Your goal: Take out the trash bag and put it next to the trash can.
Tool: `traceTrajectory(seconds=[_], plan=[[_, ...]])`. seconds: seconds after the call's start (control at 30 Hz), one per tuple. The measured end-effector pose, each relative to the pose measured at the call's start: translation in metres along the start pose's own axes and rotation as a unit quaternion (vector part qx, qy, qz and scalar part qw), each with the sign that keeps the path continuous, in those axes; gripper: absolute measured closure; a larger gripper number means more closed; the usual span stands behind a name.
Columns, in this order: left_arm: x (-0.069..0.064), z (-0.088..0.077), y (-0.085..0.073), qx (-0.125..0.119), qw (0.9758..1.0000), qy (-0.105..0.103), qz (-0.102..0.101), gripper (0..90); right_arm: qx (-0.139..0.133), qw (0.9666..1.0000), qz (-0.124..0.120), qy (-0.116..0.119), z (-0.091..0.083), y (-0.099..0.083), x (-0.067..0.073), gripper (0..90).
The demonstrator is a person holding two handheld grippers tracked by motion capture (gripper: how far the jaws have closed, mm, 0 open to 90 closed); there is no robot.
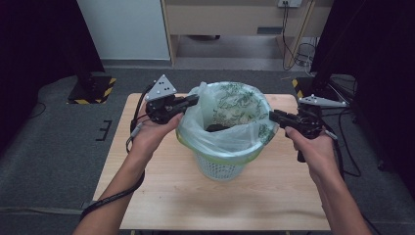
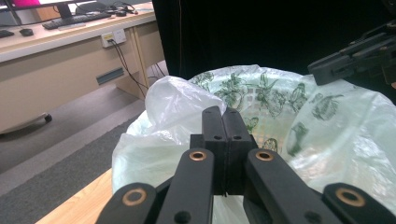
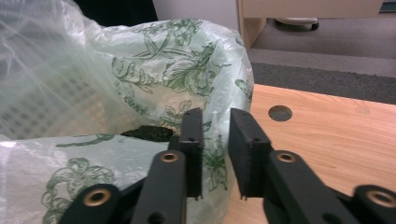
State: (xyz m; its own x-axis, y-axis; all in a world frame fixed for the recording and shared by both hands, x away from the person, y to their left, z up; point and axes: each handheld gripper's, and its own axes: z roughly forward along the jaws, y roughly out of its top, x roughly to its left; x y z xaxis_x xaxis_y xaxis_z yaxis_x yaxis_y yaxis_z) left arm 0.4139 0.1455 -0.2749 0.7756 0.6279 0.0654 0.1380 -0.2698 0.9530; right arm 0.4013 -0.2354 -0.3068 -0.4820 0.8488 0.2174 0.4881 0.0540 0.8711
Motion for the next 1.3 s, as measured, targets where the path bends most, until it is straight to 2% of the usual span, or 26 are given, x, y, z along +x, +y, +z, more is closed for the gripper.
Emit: traceTrajectory(seconds=[0.27, 0.43, 0.6, 0.77, 0.9, 0.97, 1.2, 1.3], plan=[[0.000, 0.002, -0.005, 0.000, 1.0000, -0.003, -0.006, 90.0, -0.007, 1.0000, 0.005, -0.003, 0.001, 0.002, -0.002, 90.0], [0.000, 0.001, -0.004, -0.002, 1.0000, -0.006, -0.008, 90.0, -0.011, 0.9999, 0.008, 0.002, 0.001, 0.006, -0.001, 90.0], [0.000, 0.000, 0.001, -0.011, 0.9998, -0.007, -0.012, 90.0, -0.025, 0.9994, 0.015, 0.016, -0.006, 0.020, 0.005, 90.0], [0.000, 0.000, 0.008, -0.020, 0.9996, -0.010, -0.018, 90.0, -0.033, 0.9988, 0.017, 0.032, -0.009, 0.037, 0.017, 90.0], [-0.002, 0.003, 0.009, -0.019, 0.9996, -0.014, -0.018, 90.0, -0.034, 0.9977, 0.019, 0.056, -0.005, 0.047, 0.032, 90.0], [-0.004, 0.005, 0.008, -0.017, 0.9996, -0.016, -0.018, 90.0, -0.032, 0.9966, 0.025, 0.072, 0.000, 0.050, 0.040, 90.0], [-0.008, 0.014, 0.009, -0.011, 0.9996, -0.024, -0.014, 90.0, -0.018, 0.9935, 0.035, 0.107, 0.023, 0.054, 0.062, 90.0], [-0.010, 0.017, 0.008, -0.001, 0.9997, -0.023, -0.007, 90.0, -0.008, 0.9936, 0.030, 0.109, 0.031, 0.053, 0.067, 90.0]])
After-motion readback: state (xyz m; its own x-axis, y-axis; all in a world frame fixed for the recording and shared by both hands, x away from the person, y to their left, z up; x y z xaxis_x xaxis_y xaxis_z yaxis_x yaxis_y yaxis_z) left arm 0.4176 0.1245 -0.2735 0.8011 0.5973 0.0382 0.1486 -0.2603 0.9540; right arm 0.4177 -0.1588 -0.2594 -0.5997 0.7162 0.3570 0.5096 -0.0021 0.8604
